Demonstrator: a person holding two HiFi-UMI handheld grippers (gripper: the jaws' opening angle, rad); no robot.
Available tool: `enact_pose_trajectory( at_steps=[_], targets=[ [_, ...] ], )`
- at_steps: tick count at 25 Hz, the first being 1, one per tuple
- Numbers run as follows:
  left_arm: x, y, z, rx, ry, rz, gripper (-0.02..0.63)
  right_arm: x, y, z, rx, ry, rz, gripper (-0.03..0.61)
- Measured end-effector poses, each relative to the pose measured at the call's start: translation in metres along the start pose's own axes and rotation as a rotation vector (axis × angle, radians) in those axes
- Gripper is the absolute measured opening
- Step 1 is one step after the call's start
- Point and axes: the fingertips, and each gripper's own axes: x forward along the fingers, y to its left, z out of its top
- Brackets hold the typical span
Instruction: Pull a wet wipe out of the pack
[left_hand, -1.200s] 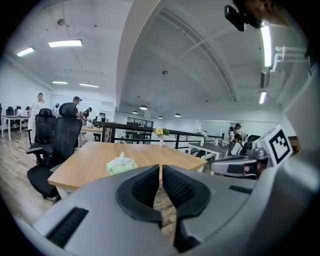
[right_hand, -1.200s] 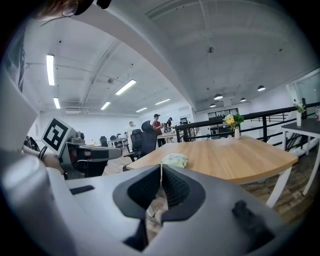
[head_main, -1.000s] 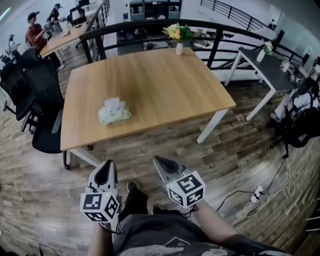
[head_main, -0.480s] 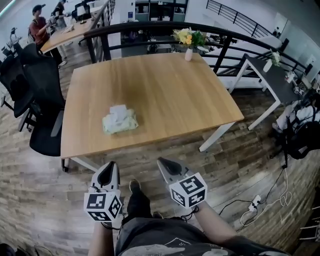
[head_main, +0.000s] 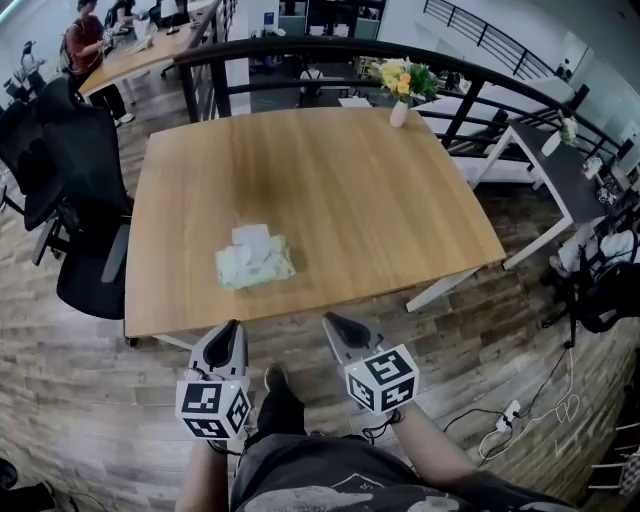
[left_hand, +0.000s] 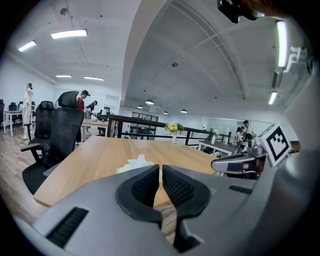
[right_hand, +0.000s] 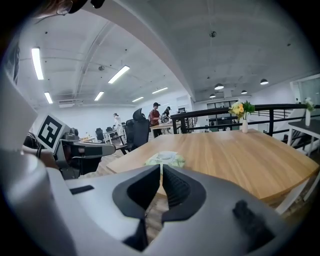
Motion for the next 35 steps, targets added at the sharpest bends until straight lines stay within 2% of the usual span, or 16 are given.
enact_pose_trajectory(
  at_steps=[12,18,22,28,32,35],
  targets=[
    [0.055,0.040,0.016,-0.019,0.063,-0.071,0.031,0.075,0.005,0.020,-0.015,0.096,0.022,0.029],
    [0.088,0.051,0.017,-0.018,0.098,-0.119,0.031,0.105,-0.007,0.026,-0.011,0.130,-0.005,0.029],
    [0.112,0.054,0.015,-0.006,0.153,-0.180,0.031,0.127,-0.016,0.032,-0.008,0.153,-0.021,0.031],
    [0.140,0.056,0.006,0.043,0.209,-0.237,0.035,0.154,-0.032,0.049,-0.007,0.127,-0.070,0.031],
    [0.153,0.053,0.000,0.080,0.241,-0.266,0.126,0.164,-0.036,0.055,-0.012,0.132,-0.079,0.031],
    [0.160,0.055,-0.005,0.095,0.248,-0.260,0.152,0.169,-0.036,0.050,-0.013,0.145,-0.083,0.031]
  ],
)
